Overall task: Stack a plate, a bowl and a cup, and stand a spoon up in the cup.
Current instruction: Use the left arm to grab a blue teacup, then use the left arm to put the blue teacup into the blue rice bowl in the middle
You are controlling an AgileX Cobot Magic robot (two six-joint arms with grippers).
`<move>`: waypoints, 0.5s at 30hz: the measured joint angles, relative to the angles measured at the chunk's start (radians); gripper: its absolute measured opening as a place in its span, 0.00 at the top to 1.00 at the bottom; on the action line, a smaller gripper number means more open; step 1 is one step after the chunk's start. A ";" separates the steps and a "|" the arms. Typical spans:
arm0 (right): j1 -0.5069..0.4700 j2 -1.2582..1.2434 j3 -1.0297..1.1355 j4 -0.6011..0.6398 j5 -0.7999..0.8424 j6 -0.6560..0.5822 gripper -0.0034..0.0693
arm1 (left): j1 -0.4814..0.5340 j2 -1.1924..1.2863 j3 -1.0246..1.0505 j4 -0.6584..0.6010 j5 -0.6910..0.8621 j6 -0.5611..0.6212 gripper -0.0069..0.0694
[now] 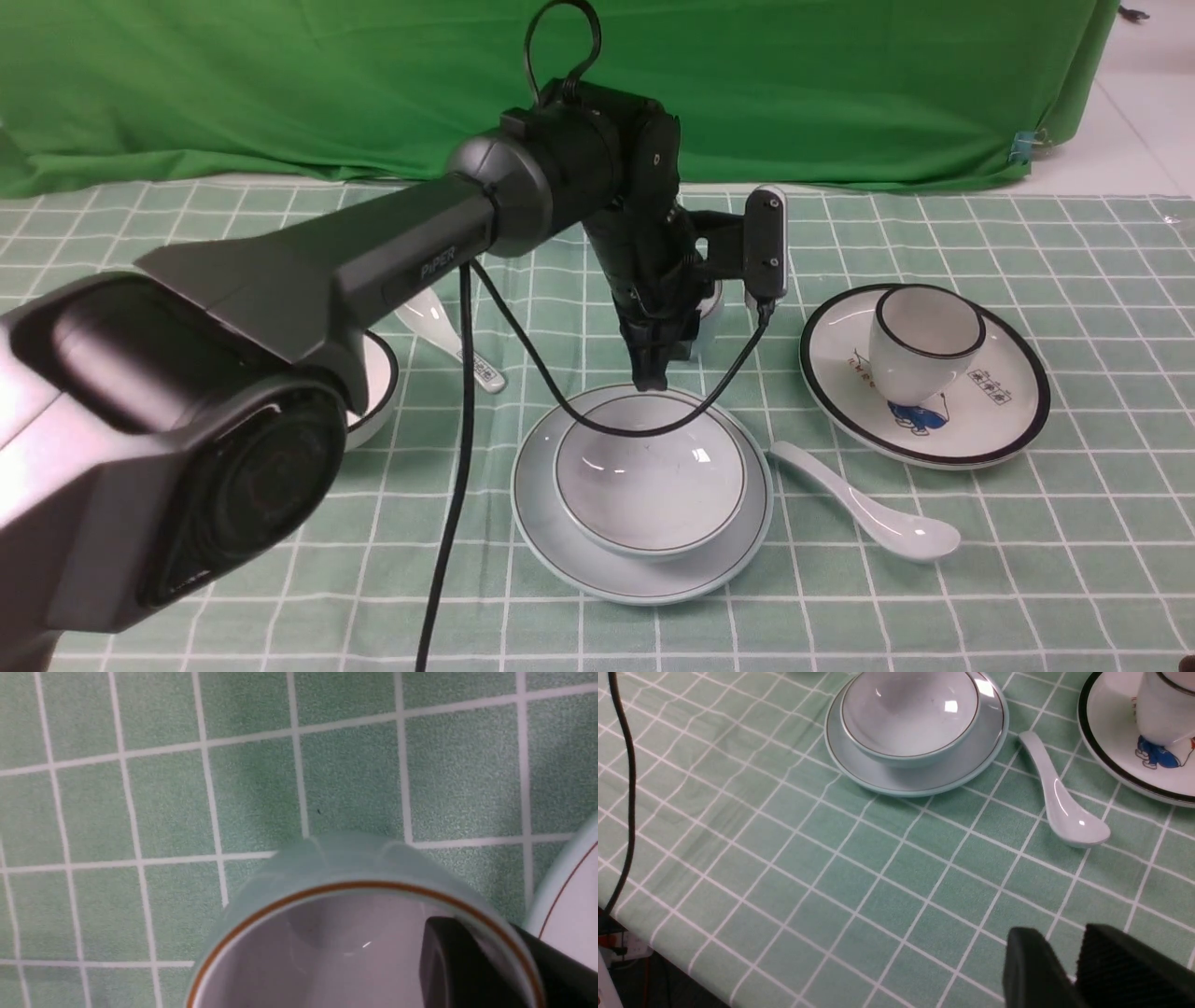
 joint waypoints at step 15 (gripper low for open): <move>0.000 0.000 0.000 -0.019 -0.007 -0.044 0.68 | -0.099 -0.363 0.280 -0.036 0.254 -0.384 0.87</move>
